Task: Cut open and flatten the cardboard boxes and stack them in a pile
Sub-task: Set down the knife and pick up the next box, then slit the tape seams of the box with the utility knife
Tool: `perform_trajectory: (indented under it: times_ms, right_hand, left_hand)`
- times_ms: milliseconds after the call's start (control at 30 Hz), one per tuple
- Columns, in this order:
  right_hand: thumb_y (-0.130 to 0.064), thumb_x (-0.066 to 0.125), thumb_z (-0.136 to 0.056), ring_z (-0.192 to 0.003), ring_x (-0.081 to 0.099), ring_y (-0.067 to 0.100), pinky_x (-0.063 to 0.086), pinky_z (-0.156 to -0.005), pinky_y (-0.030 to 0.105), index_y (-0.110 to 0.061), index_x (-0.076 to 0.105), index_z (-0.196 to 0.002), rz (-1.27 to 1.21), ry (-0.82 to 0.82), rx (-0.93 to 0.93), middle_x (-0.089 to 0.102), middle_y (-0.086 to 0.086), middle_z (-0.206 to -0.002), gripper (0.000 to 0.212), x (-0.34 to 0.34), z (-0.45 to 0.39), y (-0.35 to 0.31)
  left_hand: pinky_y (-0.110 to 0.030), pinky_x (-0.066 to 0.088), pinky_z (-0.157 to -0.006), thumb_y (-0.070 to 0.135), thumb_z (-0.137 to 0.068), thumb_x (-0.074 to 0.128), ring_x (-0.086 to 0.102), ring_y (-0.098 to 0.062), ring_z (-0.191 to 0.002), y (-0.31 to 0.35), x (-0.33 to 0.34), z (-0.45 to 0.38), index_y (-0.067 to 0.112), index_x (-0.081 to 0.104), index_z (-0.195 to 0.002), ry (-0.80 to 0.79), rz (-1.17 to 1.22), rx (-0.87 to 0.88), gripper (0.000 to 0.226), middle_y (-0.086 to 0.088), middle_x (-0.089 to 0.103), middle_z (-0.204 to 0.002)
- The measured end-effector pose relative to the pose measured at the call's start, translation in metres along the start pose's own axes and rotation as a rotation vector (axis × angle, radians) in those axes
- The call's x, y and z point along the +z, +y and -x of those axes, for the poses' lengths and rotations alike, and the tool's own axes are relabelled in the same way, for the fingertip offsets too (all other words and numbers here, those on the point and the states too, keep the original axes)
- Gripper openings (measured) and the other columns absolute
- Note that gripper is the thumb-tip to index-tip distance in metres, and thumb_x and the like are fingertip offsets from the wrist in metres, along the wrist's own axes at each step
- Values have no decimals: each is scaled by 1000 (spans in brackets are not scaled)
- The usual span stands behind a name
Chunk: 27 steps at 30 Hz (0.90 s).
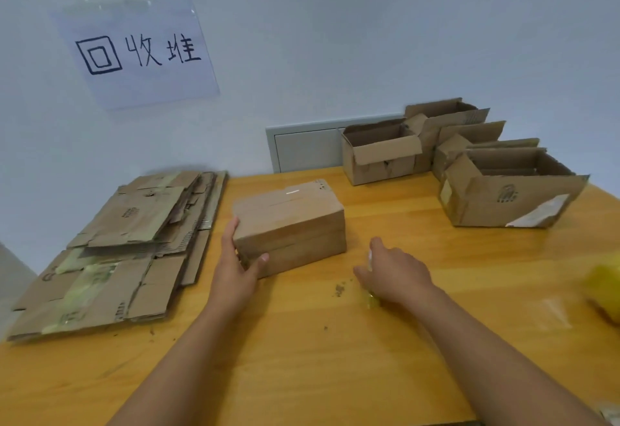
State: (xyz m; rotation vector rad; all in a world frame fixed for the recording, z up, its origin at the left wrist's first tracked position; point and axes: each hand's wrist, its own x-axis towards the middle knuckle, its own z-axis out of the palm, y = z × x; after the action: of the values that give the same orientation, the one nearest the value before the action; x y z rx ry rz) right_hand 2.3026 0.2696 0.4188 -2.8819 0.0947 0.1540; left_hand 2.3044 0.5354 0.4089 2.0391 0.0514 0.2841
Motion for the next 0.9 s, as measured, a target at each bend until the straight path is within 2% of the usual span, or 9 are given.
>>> perform_trajectory:
  times_ms: [100, 167, 233, 300, 433, 500, 600, 733, 900]
  right_hand:
    - [-26, 39, -100, -96, 61, 32, 42, -66, 36, -20, 40, -135, 86, 22, -91, 61, 9, -113, 36, 11, 13, -6]
    - [-21, 37, -99, -97, 62, 34, 42, -66, 36, -18, 53, -119, 110, 70, -116, 62, 12, -113, 26, 11, 15, -7]
    - [-20, 38, -98, -91, 63, 35, 39, -62, 34, -15, 55, -91, 35, 80, -108, 63, 12, -97, 20, 8, 12, -4]
    - [-22, 39, -97, -82, 61, 34, 42, -61, 37, -12, 57, -82, -163, 164, -108, 62, 9, -82, 26, 6, 7, 0]
    - [-19, 48, -97, -81, 64, 14, 50, -69, 31, -18, 65, -122, -913, 451, -120, 72, 2, -97, 30, -9, 7, -5]
    - [-12, 55, -97, -102, 62, 5, 51, -84, 24, -22, 53, -136, -1117, 498, -176, 67, -3, -112, 40, -21, 9, -13]
    - [-21, 62, -96, -123, 54, 6, 47, -98, 27, -27, 39, -145, -1229, 513, -249, 56, -7, -131, 54, -35, 5, -22]
    - [-35, 67, -92, -117, 53, 8, 49, -83, 20, -30, 22, -153, -1161, 327, -257, 36, -17, -140, 76, -40, -1, -32]
    - [-49, 72, -83, -108, 57, 9, 55, -94, 43, -29, 16, -154, -1182, 268, -191, 40, -15, -149, 92, -16, 2, -44]
  left_hand:
    - [-16, 48, -77, 17, -89, 71, 50, -16, -117, 2, 0, 1, 43, 19, -148, 23, 40, -15, 82, 2, 40, -139]
    - [-16, 49, -67, 22, -89, 71, 54, -17, -108, 6, 1, 4, 44, 20, -145, 46, 80, -44, 80, 2, 43, -131]
    - [-19, 49, -64, 27, -88, 72, 57, -15, -102, 11, 1, 6, 44, 20, -144, 79, 117, -61, 78, 2, 45, -128]
    - [-22, 51, -68, 27, -87, 73, 56, -4, -100, 14, 2, 10, 41, 23, -142, 111, 191, -71, 76, 3, 47, -127]
    - [-38, 58, -81, 25, -86, 74, 63, -18, -108, 17, 7, 18, 41, 30, -135, 96, 417, -143, 68, -3, 57, -128]
    - [-39, 58, -83, 25, -89, 70, 65, -18, -107, 22, 9, 21, 40, 29, -140, 91, 440, -137, 67, -1, 59, -125]
    - [-42, 56, -88, 29, -92, 66, 63, -9, -107, 32, 3, 23, 45, 22, -147, 106, 392, -76, 72, 7, 58, -126]
    - [-21, 51, -73, 30, -94, 63, 62, -1, -96, 54, -16, 15, 32, 27, -139, 188, 306, -22, 57, 9, 56, -119]
    - [-33, 51, -86, 39, -92, 65, 59, -13, -113, 73, -46, -2, 35, 45, -133, 178, 215, 85, 46, 11, 57, -126]
